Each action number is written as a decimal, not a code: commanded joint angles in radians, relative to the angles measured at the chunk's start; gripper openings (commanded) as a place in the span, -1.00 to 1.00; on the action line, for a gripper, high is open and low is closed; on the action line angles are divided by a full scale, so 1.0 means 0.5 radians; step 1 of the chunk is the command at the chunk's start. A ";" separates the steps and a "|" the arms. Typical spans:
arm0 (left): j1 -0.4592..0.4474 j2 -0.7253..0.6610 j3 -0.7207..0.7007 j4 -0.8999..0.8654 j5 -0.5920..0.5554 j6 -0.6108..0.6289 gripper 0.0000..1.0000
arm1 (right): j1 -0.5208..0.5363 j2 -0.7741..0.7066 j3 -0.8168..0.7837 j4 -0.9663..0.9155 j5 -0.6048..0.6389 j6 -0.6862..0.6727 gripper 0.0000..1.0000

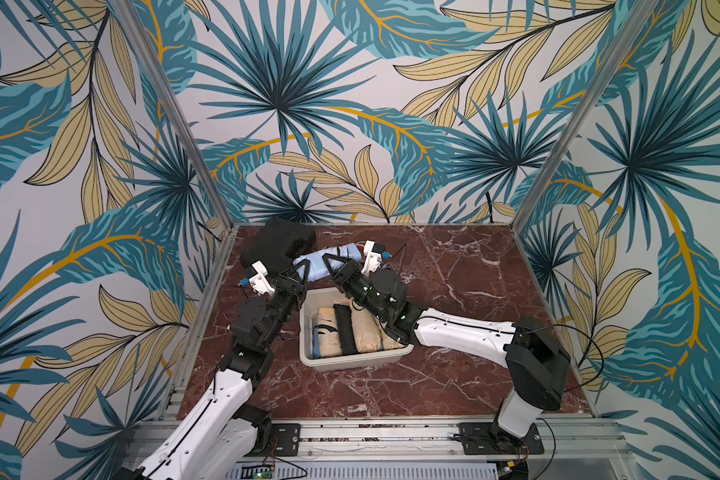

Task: Put the umbrella into the storage box
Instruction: Move the storage box to the center of the board.

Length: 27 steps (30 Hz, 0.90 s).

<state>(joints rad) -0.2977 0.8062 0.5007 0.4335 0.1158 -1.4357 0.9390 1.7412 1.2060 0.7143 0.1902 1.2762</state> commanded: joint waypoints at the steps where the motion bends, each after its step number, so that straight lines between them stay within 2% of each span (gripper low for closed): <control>1: -0.006 -0.082 -0.042 0.036 0.027 0.019 0.35 | -0.004 0.011 0.064 0.089 0.080 -0.103 -0.53; 4: -0.004 -0.141 -0.088 -0.077 -0.010 0.002 0.82 | -0.005 -0.038 0.052 0.050 0.129 -0.245 -0.63; 6: -0.004 -0.201 -0.133 -0.183 -0.031 -0.010 0.98 | -0.017 -0.097 0.034 -0.031 0.168 -0.377 -0.71; 10: -0.006 -0.403 -0.206 -0.505 -0.050 0.068 1.00 | -0.062 -0.290 -0.034 -0.405 0.185 -0.628 -0.83; 15: -0.006 -0.660 -0.068 -1.302 -0.142 0.397 1.00 | -0.101 -0.482 -0.001 -1.026 0.071 -0.906 -0.88; 18: -0.006 -0.705 0.081 -1.711 -0.156 0.626 0.97 | -0.107 -0.489 0.149 -1.440 -0.131 -1.058 -0.88; 22: -0.006 -0.658 0.305 -2.192 -0.204 0.888 0.93 | -0.105 -0.345 0.419 -1.909 -0.593 -1.205 -0.89; 27: -0.004 -0.624 0.387 -2.448 -0.181 1.054 0.86 | -0.103 -0.120 0.748 -2.398 -1.027 -1.340 -0.89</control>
<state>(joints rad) -0.2996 0.4847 0.6762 -0.6231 0.0299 -1.0145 0.8822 1.6394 1.5238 -0.2970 -0.1398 0.6853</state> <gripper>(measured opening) 0.936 0.273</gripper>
